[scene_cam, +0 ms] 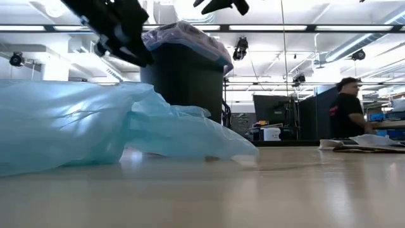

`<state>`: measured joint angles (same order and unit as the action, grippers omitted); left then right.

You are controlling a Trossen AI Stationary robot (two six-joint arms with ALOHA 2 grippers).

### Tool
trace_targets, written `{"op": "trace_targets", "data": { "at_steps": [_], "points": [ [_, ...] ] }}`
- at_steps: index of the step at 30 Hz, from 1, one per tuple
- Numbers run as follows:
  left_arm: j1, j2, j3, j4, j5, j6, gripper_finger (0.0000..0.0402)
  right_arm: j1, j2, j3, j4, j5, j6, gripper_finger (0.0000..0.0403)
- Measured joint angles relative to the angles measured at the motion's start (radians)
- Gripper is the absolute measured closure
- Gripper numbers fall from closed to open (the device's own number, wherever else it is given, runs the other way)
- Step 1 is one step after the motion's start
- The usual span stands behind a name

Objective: Place trash/remove bag and relplace
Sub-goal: Put the brown cardboard into the trash bin, then adjust the trash bin

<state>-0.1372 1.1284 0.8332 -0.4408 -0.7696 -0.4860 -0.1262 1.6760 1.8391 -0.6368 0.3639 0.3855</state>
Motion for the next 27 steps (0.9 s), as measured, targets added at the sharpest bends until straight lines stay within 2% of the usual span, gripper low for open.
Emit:
{"op": "trace_targets", "data": {
  "at_steps": [6,9,11,15,19,22,24,27],
  "points": [
    [-0.023,-0.072,0.103,-0.414,-0.013,-0.150,0.0238,0.005,-0.068,-0.011,-0.045,0.032,-0.042,0.0161],
    [-0.021,-0.121,0.100,-0.536,-0.052,-0.203,0.0235,0.022,-0.132,-0.028,-0.089,0.095,-0.071,0.0128],
    [-0.006,-0.160,0.081,-0.556,-0.071,-0.207,0.0238,0.030,-0.177,-0.054,-0.146,0.118,-0.071,0.0113],
    [0.059,-0.193,0.035,-0.505,-0.050,-0.129,0.0249,0.045,-0.258,-0.127,-0.268,0.127,-0.017,0.0100],
    [0.145,-0.174,-0.019,-0.342,-0.014,0.006,0.0259,0.078,-0.327,-0.235,-0.359,0.127,0.036,0.0099],
    [0.197,-0.135,-0.047,-0.129,0.091,0.121,0.0263,0.107,-0.364,-0.333,-0.382,0.126,0.100,0.0104],
    [0.201,-0.096,-0.054,0.017,0.176,0.199,0.0265,0.122,-0.395,-0.398,-0.377,0.133,0.139,0.0107],
    [0.189,-0.024,-0.052,0.216,0.246,0.312,0.0266,0.127,-0.432,-0.480,-0.375,0.136,0.206,0.0110]
  ]
}}
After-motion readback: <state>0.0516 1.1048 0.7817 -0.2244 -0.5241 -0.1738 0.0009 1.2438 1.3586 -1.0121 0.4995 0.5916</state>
